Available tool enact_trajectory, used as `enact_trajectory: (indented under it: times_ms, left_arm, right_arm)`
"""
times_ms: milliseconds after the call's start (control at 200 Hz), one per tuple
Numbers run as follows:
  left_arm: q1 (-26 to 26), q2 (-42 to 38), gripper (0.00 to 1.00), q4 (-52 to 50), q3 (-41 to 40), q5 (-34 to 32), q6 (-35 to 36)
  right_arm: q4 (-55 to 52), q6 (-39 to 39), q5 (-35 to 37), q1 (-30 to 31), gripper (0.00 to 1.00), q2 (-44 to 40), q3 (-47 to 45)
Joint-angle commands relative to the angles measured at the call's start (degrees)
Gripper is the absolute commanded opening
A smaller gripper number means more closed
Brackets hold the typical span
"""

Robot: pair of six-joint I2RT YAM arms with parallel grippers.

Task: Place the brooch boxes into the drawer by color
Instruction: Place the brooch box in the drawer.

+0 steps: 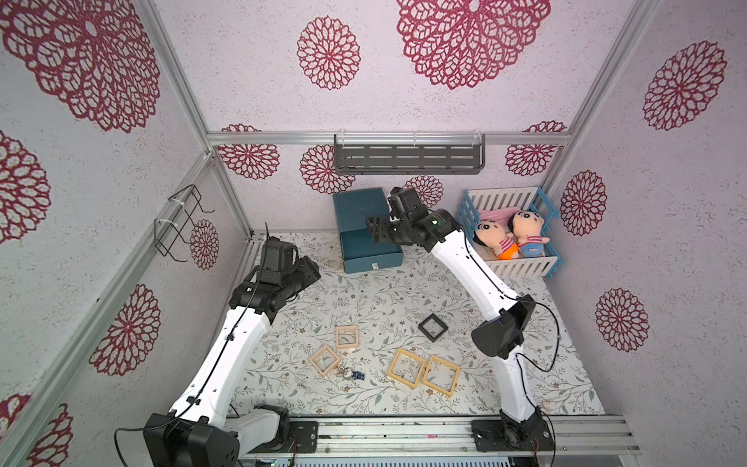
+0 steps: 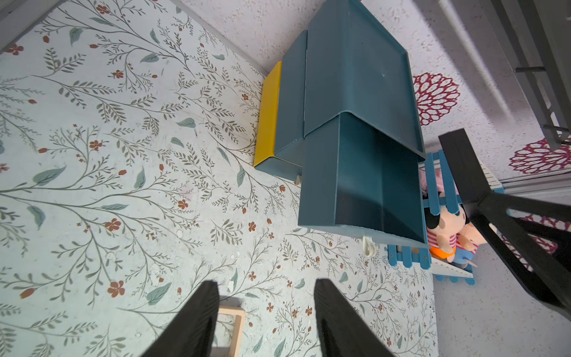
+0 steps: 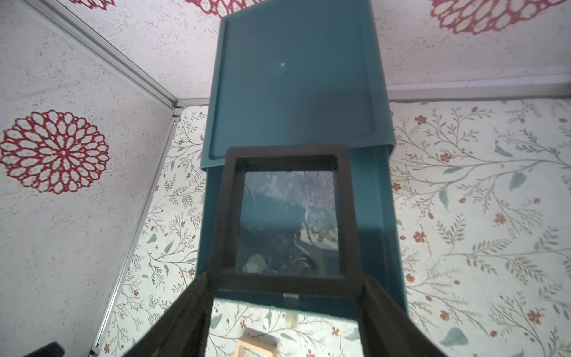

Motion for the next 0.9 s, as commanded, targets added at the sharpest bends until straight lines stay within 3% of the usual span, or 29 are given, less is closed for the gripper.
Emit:
enact_trajectory:
  times_ms: [0,235,490,896]
  left_arm:
    - [-0.13,0.64,0.57,-0.43,1.51,-1.91,1.37]
    - [-0.06,1.13,0.58,2.16,1.17,-4.34,3.36]
    - [-0.31,1.12,0.58,9.26,-0.06,-2.53,4.53]
    - [-1.13,5.66,0.58,9.41,4.4,-0.91,4.3]
  right_arm:
    - [-4.11,0.45,-0.76,1.06,0.13,1.9,4.73]
    - [2.25,-0.69,-0.65,3.31,0.13,2.45,1.69]
    - [4.27,-0.82,-0.39,4.16,0.12,5.14,1.69]
    - [5.08,-0.62,-1.08,4.29,0.12,7.8,1.68]
